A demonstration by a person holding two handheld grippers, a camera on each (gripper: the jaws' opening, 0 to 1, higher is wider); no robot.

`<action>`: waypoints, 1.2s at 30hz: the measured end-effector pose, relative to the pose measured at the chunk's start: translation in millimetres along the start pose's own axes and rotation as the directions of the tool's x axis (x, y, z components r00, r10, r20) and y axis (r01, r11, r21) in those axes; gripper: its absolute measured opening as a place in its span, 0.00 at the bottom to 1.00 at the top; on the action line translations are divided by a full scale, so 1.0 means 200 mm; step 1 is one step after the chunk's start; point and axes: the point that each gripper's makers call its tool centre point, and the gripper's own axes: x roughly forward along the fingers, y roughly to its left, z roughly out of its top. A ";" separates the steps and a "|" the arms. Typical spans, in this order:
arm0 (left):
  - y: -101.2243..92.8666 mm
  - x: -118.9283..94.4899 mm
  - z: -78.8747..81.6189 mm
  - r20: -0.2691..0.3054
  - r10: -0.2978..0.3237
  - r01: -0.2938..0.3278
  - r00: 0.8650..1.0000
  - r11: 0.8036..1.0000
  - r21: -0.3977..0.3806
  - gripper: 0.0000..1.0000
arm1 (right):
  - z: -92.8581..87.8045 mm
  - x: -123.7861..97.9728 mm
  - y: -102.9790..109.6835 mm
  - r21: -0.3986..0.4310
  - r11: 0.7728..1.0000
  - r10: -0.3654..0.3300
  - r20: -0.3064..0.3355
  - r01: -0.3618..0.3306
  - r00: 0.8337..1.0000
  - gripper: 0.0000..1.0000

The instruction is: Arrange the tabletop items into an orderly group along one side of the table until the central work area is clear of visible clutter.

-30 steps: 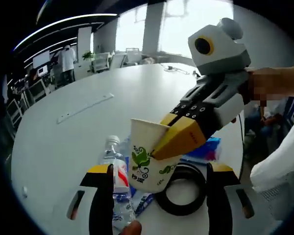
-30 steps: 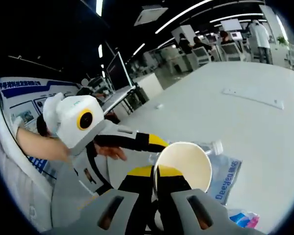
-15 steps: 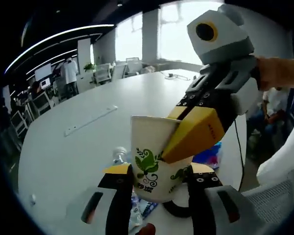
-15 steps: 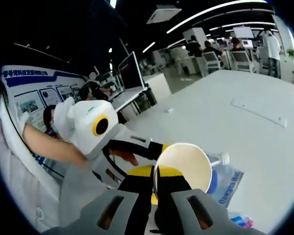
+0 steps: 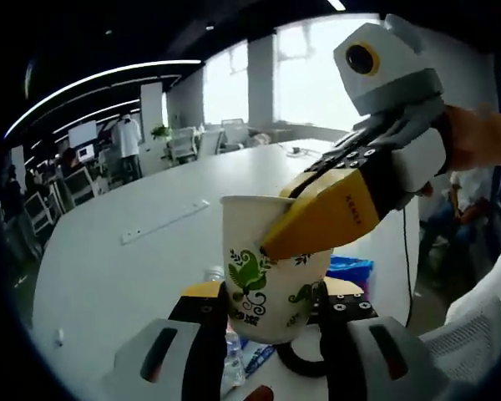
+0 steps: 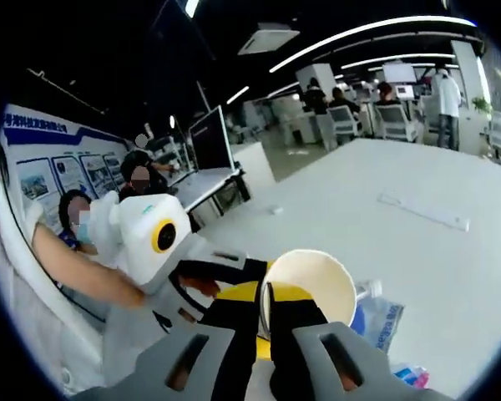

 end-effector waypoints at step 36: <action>0.25 0.16 0.11 0.055 0.146 -0.136 0.988 0.979 -0.151 0.36 | 0.25 0.10 -0.22 -0.403 0.915 -0.004 0.060 0.028 0.998 0.00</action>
